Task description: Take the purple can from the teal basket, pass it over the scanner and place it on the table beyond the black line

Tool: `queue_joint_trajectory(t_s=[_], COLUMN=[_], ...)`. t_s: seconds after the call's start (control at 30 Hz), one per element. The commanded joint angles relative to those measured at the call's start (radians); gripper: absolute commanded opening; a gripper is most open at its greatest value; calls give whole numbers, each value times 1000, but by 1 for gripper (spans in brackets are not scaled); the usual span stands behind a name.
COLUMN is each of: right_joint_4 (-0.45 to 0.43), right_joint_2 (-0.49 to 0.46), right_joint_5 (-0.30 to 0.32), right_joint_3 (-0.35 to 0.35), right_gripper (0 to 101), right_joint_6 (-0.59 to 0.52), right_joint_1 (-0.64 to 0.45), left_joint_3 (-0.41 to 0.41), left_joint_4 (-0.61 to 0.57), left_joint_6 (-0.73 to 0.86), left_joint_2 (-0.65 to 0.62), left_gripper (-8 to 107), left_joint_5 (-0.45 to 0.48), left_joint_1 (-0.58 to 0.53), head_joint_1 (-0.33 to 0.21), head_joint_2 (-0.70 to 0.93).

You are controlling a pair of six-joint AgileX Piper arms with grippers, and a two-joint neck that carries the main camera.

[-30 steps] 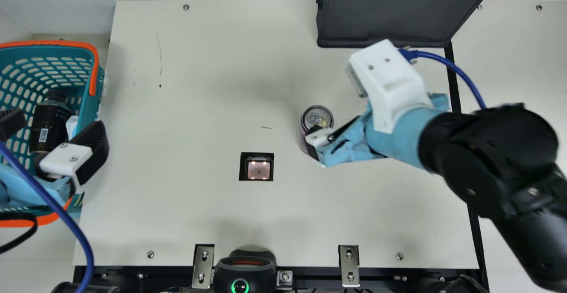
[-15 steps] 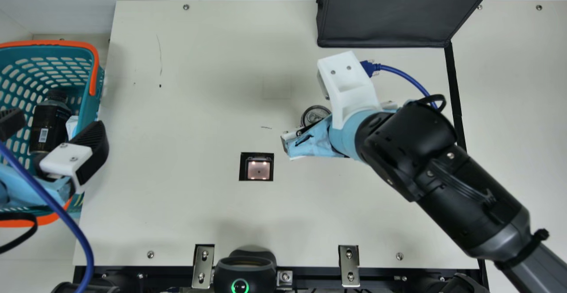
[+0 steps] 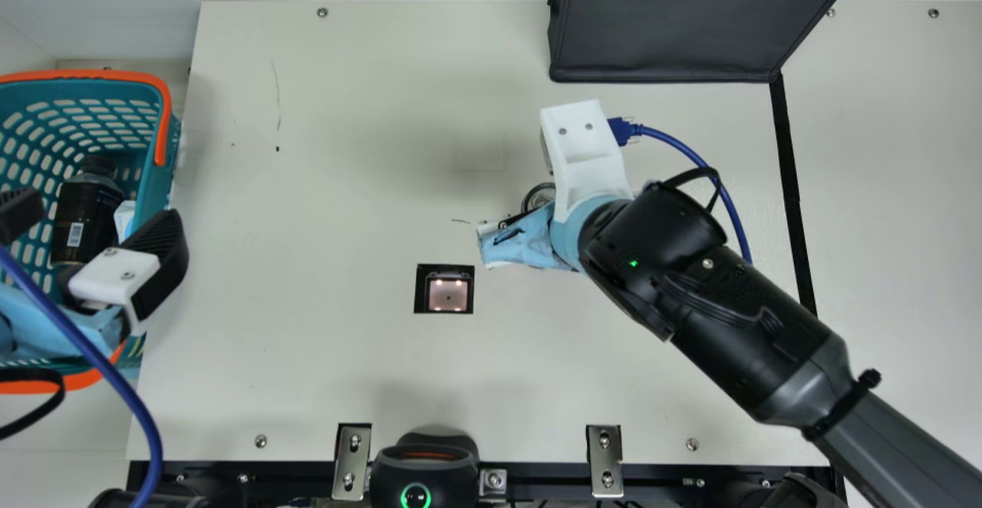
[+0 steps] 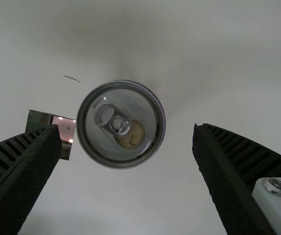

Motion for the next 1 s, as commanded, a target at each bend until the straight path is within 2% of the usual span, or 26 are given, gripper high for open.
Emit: queue_joint_trajectory(t_s=[0.0, 0.37, 0.63, 0.83, 0.97], right_joint_4=[-4, -18, -29, -44, -49], right_joint_2=[14, 78, 91, 85, 80], right_joint_5=[-3, -18, -19, 8, 44], right_joint_3=[-5, -28, -33, -62, -104], right_gripper=[95, 95, 42, 2, 0], right_joint_6=[2, 9, 13, 17, 11], right_joint_1=[1, -10, -9, 0, 7], left_joint_3=[0, 0, 0, 0, 0], left_joint_4=[0, 0, 0, 0, 0], left_joint_6=[0, 0, 0, 0, 0], left_joint_2=[0, 0, 0, 0, 0], left_gripper=[90, 90, 90, 90, 90], left_joint_5=[0, 0, 0, 0, 0], left_joint_1=[0, 0, 0, 0, 0], head_joint_1=[-29, -29, -29, -29, -29], head_joint_2=[2, 2, 2, 2, 2])
